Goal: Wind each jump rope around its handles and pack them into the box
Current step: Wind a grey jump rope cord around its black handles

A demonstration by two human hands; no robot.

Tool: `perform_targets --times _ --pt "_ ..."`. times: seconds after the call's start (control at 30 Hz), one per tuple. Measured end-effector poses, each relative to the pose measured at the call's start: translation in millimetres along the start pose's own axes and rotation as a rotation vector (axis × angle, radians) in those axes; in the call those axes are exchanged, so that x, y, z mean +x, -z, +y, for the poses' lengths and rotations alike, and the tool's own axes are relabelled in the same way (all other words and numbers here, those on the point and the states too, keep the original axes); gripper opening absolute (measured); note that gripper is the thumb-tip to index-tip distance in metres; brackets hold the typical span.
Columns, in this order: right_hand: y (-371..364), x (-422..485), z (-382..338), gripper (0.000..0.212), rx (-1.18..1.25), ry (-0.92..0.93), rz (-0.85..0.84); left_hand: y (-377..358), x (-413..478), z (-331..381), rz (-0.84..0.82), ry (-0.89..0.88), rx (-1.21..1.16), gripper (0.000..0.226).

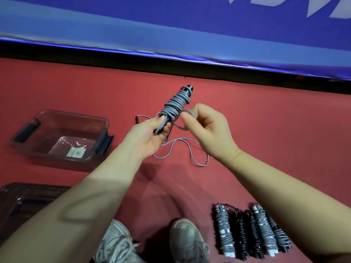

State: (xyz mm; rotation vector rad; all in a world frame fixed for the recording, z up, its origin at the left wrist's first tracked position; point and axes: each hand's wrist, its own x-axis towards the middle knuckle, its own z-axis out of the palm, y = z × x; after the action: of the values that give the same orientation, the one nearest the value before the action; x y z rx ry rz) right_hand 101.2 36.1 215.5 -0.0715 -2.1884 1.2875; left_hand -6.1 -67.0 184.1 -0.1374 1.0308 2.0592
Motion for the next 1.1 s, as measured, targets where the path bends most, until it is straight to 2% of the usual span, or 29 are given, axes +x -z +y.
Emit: perform_targets --times 0.07,0.13,0.2,0.27,0.33,0.4,0.43,0.5,0.57,0.63,0.7,0.77,0.9,1.03,1.1 --pt "1.9 2.7 -2.5 0.028 0.216 -0.097 0.037 -1.4 0.3 2.2 -0.006 -0.015 -0.021 0.019" --pt "5.6 3.9 -3.5 0.025 0.197 -0.071 0.031 -4.8 1.7 6.9 -0.008 -0.046 -0.069 0.017" --pt "4.8 -0.5 -3.5 0.019 0.206 -0.031 -0.098 -7.7 4.1 11.1 -0.007 -0.106 -0.039 0.018" --pt "5.0 0.4 -10.3 0.008 0.264 0.026 -0.24 -11.4 3.2 11.4 0.006 -0.177 0.147 0.021" --pt "9.8 7.2 -17.5 0.006 0.056 0.131 -0.302 -14.6 -2.7 7.4 0.041 -0.248 0.376 0.02" --pt "14.1 19.0 -17.5 0.013 -0.25 0.226 -0.243 -13.8 -7.7 2.8 0.013 -0.352 0.614 0.022" --pt "15.0 23.8 -15.7 0.015 -0.318 0.176 -0.172 -12.3 -9.8 0.8 -0.009 -0.407 0.743 0.023" --pt "16.2 33.0 -13.3 0.016 -0.226 -0.097 -0.042 -9.6 -13.5 -1.3 -0.047 -0.5 0.974 0.026" --pt "15.1 39.2 -6.1 0.019 -0.285 -0.297 -0.037 -9.8 -17.5 -3.6 -0.108 -0.561 1.084 0.028" --pt "16.2 40.6 1.9 0.021 -0.45 -0.329 -0.114 -11.3 -20.5 -5.3 -0.19 -0.559 1.106 0.028" --pt "19.5 37.8 9.8 0.015 -0.469 -0.323 -0.18 -11.0 -21.9 -5.4 -0.266 -0.531 1.119 0.026" --pt "24.5 33.5 18.4 0.002 -0.414 -0.343 -0.274 -8.7 -22.5 -3.1 -0.336 -0.517 1.165 0.032" --pt "35.2 22.8 24.9 0.023 -0.166 -0.445 -0.29 -13.5 -24.1 4.1 -0.397 -0.486 1.199 0.032" --pt "38.2 26.1 25.2 0.027 0.118 -0.551 -0.262 -19.0 -20.4 5.0 -0.502 -0.334 1.151 0.022" --pt "52.0 30.5 24.3 0.017 0.296 -0.63 -0.382 -20.1 -20.3 5.9 -0.576 -0.302 1.158 0.024"
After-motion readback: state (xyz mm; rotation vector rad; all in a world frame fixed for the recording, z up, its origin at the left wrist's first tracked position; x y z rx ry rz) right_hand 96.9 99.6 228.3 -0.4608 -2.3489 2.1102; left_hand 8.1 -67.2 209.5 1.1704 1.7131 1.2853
